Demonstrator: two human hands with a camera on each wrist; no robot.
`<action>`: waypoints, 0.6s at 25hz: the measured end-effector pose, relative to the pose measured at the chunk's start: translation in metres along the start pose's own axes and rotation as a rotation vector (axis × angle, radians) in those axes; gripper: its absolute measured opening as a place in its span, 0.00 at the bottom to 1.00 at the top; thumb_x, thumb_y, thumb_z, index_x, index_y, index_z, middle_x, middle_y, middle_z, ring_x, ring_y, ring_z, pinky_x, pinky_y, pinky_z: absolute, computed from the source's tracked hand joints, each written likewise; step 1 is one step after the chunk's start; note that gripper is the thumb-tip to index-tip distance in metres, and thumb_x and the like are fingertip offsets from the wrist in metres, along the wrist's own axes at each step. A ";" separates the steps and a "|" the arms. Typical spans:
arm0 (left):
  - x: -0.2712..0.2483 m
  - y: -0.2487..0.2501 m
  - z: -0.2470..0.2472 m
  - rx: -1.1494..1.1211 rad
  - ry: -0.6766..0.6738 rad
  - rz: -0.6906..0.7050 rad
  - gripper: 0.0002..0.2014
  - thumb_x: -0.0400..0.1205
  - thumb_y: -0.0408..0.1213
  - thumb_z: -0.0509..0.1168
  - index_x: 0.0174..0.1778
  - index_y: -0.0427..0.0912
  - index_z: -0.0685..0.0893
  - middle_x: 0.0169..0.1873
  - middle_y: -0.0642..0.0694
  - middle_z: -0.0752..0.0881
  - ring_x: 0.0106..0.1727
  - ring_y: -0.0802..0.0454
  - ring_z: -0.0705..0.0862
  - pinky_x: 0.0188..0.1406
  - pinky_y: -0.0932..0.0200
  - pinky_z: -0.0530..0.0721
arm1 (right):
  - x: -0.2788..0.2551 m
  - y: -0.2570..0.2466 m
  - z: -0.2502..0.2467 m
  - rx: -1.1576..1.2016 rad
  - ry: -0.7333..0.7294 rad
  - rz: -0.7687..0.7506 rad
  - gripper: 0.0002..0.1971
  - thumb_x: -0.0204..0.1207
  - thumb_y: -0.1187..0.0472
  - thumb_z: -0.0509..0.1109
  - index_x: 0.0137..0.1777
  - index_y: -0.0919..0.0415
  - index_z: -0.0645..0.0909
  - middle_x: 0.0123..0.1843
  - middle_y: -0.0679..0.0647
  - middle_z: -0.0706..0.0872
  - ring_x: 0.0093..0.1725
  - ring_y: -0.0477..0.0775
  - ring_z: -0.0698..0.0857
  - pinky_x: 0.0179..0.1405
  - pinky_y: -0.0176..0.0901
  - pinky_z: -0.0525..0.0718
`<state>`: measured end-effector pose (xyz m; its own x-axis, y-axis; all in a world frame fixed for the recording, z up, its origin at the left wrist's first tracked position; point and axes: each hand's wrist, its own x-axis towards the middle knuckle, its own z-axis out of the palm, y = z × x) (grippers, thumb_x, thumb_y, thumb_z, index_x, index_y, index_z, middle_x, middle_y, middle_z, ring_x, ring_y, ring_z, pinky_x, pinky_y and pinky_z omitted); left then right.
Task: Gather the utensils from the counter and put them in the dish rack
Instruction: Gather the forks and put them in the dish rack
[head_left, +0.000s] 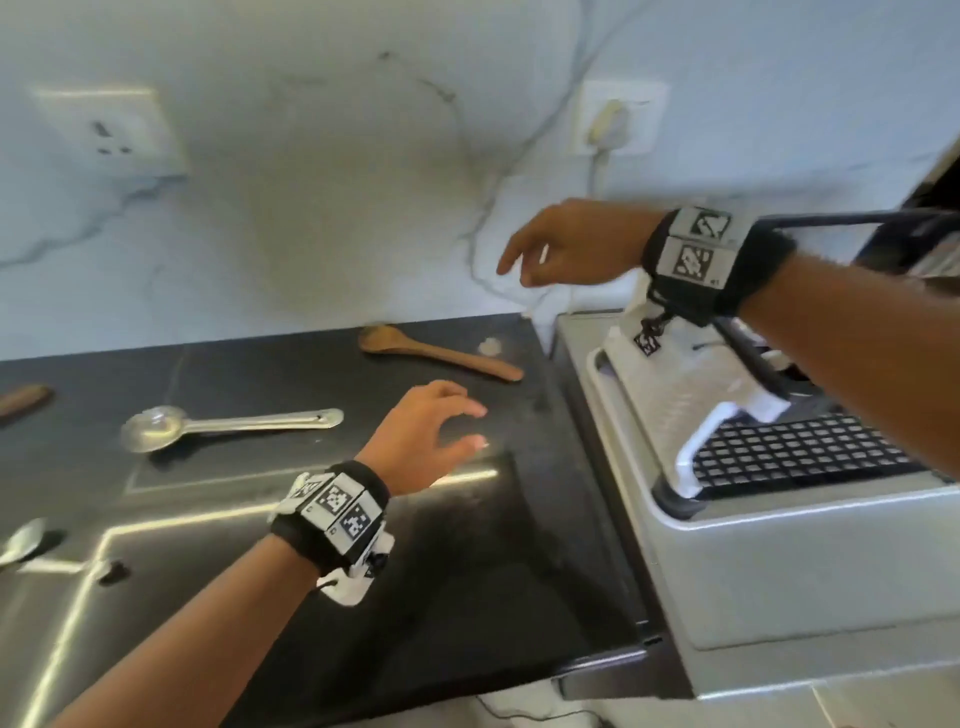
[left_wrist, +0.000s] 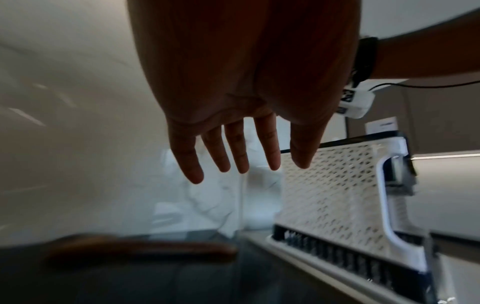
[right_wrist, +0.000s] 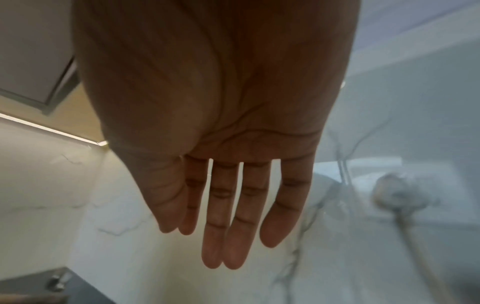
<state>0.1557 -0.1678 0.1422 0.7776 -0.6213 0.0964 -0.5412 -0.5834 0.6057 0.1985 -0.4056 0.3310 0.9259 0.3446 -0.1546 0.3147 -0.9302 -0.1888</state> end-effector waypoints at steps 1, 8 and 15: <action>-0.026 -0.029 -0.006 0.025 0.002 -0.084 0.23 0.74 0.58 0.65 0.60 0.51 0.88 0.61 0.47 0.83 0.65 0.47 0.81 0.70 0.47 0.77 | 0.008 -0.015 0.023 0.040 -0.005 -0.028 0.14 0.80 0.55 0.70 0.64 0.46 0.86 0.52 0.46 0.90 0.49 0.47 0.84 0.59 0.40 0.77; -0.206 -0.182 -0.058 0.197 -0.110 -0.645 0.43 0.63 0.70 0.68 0.73 0.53 0.77 0.72 0.46 0.77 0.73 0.45 0.75 0.73 0.47 0.75 | 0.112 -0.133 0.214 0.261 -0.167 -0.097 0.17 0.75 0.55 0.74 0.64 0.46 0.86 0.58 0.48 0.91 0.55 0.51 0.88 0.64 0.55 0.83; -0.243 -0.204 -0.050 0.278 -0.168 -0.537 0.45 0.70 0.63 0.72 0.82 0.55 0.65 0.85 0.46 0.60 0.86 0.45 0.56 0.84 0.46 0.59 | 0.146 -0.207 0.281 -0.015 -0.337 -0.344 0.20 0.72 0.54 0.75 0.65 0.43 0.84 0.65 0.48 0.79 0.62 0.52 0.78 0.57 0.54 0.83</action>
<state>0.0932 0.1281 0.0344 0.9156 -0.2642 -0.3031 -0.1696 -0.9373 0.3045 0.2097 -0.1275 0.0747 0.6491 0.6522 -0.3915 0.5961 -0.7558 -0.2709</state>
